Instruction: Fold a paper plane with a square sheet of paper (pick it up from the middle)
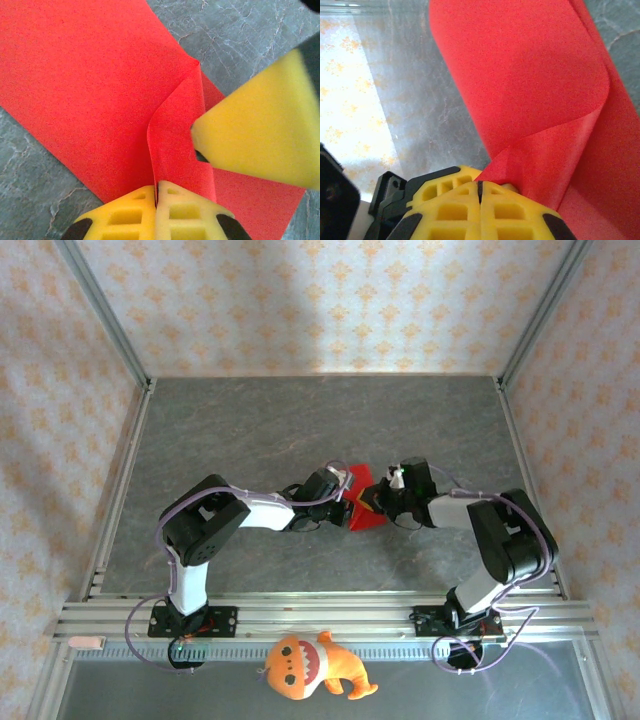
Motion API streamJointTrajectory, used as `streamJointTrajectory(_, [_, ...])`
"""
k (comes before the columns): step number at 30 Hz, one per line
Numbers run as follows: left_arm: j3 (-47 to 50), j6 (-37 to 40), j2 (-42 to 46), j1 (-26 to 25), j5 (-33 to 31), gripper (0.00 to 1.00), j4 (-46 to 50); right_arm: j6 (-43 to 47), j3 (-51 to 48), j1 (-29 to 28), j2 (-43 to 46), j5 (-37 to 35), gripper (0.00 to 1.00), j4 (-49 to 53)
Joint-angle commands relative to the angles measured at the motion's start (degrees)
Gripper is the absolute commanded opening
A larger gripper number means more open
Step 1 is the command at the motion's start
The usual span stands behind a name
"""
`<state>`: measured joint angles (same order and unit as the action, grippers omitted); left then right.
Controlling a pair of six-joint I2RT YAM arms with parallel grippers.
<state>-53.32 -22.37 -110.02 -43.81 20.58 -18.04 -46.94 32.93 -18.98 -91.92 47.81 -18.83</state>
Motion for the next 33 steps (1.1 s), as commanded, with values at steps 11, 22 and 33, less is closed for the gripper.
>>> streamJointTrajectory(11, [-0.9, 2.1, -3.3, 0.1, 0.7, 0.03, 6.0, 7.7, 1.2, -0.3, -2.5, -5.6, 0.00, 10.2])
streamJointTrajectory(22, [-1.4, 2.2, -4.0, 0.1, -0.2, 0.03, 6.6, 8.9, 6.6, 2.1, -4.3, -3.6, 0.00, 11.0])
streamJointTrajectory(33, [-0.9, 2.1, -4.3, 0.1, -0.5, 0.03, 6.4, 10.2, 6.9, 5.2, -5.8, -4.0, 0.00, 11.9])
